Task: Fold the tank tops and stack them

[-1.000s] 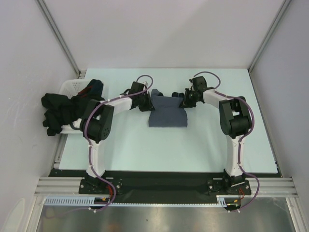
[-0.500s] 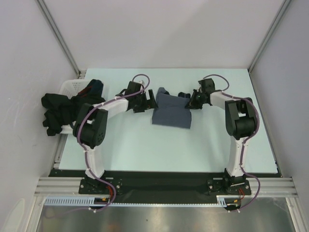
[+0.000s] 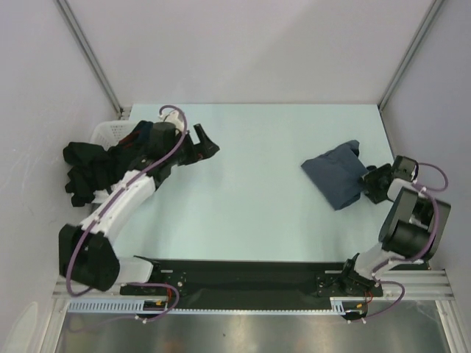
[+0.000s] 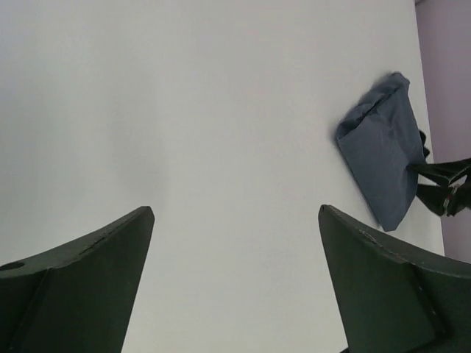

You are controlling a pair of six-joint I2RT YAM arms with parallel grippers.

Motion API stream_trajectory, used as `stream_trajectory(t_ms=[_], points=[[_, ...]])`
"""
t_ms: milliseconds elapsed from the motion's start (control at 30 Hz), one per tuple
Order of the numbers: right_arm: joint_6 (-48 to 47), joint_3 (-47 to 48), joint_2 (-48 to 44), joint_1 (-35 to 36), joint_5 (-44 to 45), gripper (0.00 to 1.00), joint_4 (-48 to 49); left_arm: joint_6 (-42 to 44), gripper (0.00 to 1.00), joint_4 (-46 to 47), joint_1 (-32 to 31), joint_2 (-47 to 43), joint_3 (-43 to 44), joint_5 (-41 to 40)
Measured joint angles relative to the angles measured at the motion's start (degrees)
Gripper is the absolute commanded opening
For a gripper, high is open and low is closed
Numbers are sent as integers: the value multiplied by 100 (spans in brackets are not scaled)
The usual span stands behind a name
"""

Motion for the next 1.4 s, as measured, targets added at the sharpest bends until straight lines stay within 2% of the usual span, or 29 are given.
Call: stream_trajectory(t_ms=[133,333,467,567,633,733,833,967,1100,1200,1233,1267,1300,1333,1400], points=[[164,-380,-1008,-127,520,98,-256,22,100,-229,170,-662,-221,-197],[188,-282,-2323,-48,1423,100,-929,101,100,-1056,573,-1338,-208,-1388],[120,-192,-3012,63,1757,100,-1246,-31,100,-1491,1137,-1738,-210,-1987],[-4,-170,-3451,765,2002,100,-1281,-225,100,-1641,1681,-1906,-210,-2129],[-125,-114,-3611,1585,2210,100,-1279,-402,100,-1735,2197,-1910,-210,-2100],[-315,-57,-3600,2741,2553,100,-1244,-667,100,-1834,3003,-1794,-210,-2083],[-417,-59,-3471,3401,2677,100,-1244,-905,100,-1928,3670,-1504,-199,-2087],[-568,-107,-3305,4009,2861,100,-1180,-1106,100,-2076,4068,-997,-129,-2214],[-699,-173,-3158,4570,2990,100,-1091,-1248,99,-2135,4175,-527,90,-2444],[-765,-173,-3064,4758,3067,100,-1062,-1386,81,-2041,4247,-216,114,-2439],[-780,-173,-3049,4800,3095,100,-1060,-1434,59,-2028,4264,-94,114,-2437],[-787,-173,-3040,4828,3117,100,-1060,-1508,44,-2015,4282,28,114,-2422],[-793,-175,-3038,4843,3139,100,-1056,-1532,20,-2009,4293,146,114,-2389],[-807,-175,-3038,4857,3154,100,-1049,-1537,0,-1996,4304,232,114,-2343],[-826,-175,-3038,4863,3187,100,-1019,-1421,0,-1923,4312,310,109,-2144]])
